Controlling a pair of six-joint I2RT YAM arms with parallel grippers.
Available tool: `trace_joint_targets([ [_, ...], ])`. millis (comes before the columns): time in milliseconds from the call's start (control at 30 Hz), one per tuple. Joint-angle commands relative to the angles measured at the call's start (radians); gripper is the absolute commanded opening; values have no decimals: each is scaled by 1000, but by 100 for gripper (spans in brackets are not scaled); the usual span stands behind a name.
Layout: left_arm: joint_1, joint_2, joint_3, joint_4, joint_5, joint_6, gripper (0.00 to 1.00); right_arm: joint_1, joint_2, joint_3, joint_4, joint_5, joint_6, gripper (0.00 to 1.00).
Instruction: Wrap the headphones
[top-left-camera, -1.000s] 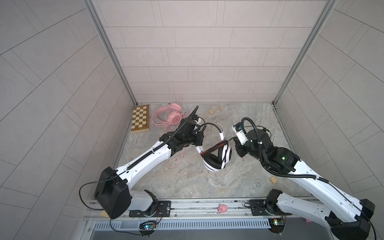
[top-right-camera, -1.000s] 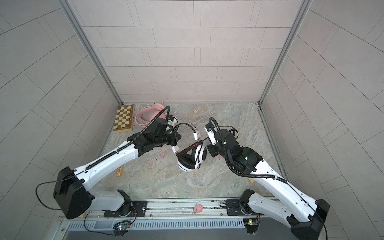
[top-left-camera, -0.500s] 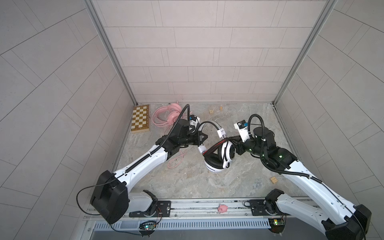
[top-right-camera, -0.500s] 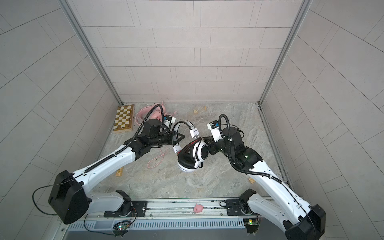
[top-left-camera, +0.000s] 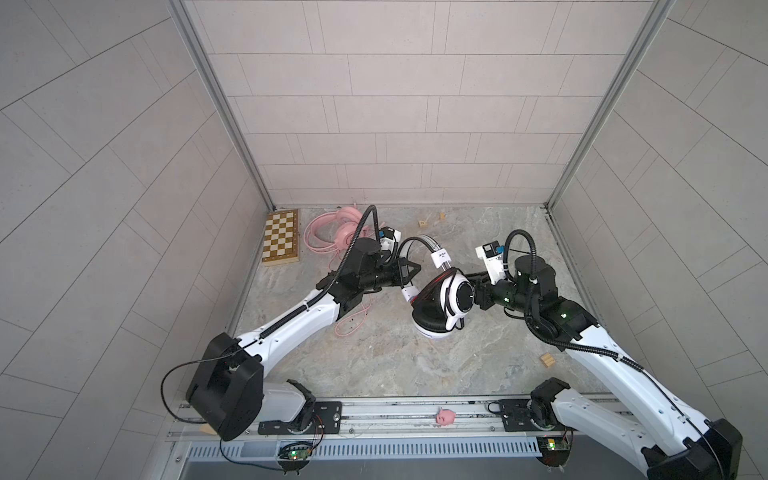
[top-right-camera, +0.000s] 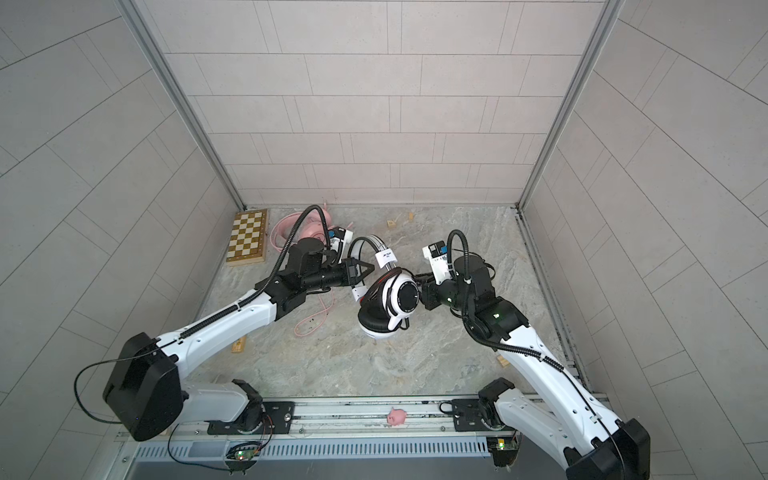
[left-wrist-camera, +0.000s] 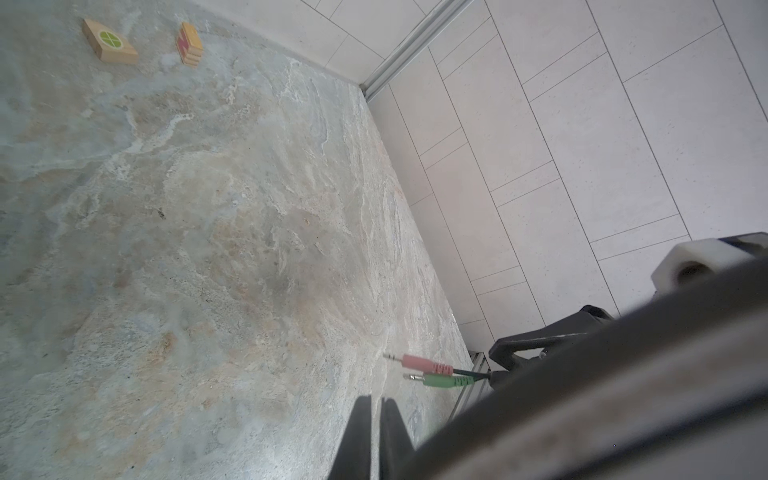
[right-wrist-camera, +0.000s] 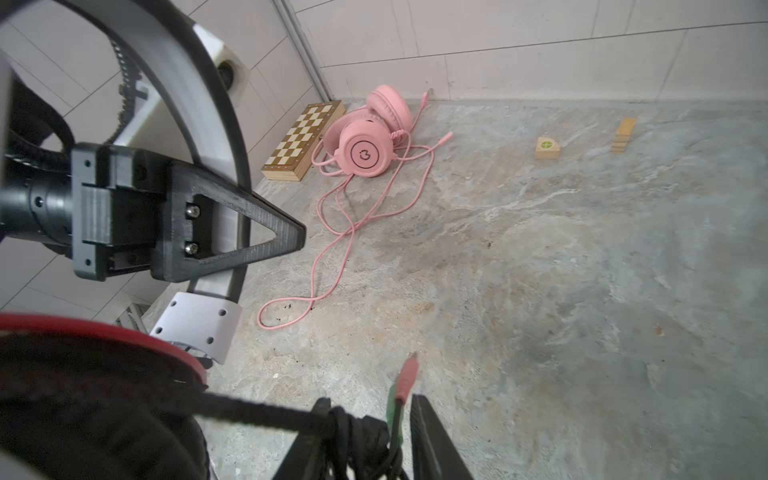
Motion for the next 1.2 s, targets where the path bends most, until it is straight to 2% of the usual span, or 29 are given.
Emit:
trace_joint_targets([
  [0,14,-3,41,107,-2,-32,0,-16,-42,50,-125,65,-32,43],
  [300,42,24,26,184,-8,-73,0,-34,-81,156,-306,173,-43,70],
  [500,47,17,16,138,-35,-44,0,-43,-87,220,-324,123,-45,74],
  [533,45,19,12,131,-39,-38,0,-42,-82,238,-320,100,-44,82],
  [600,45,24,-3,129,-45,-36,0,-42,-62,275,-309,50,-29,85],
  [633,44,29,-10,129,-47,-37,0,-42,-48,290,-298,14,-16,95],
  [667,41,33,-14,130,-48,-35,0,-42,-31,303,-281,-24,0,99],
  [833,23,51,-15,129,-52,-24,0,-38,57,345,-241,-111,62,99],
  [1033,-16,75,7,99,-74,19,0,-7,159,407,-255,-120,69,99],
  [1167,-24,97,21,77,-85,29,0,55,191,441,-298,-92,49,99],
])
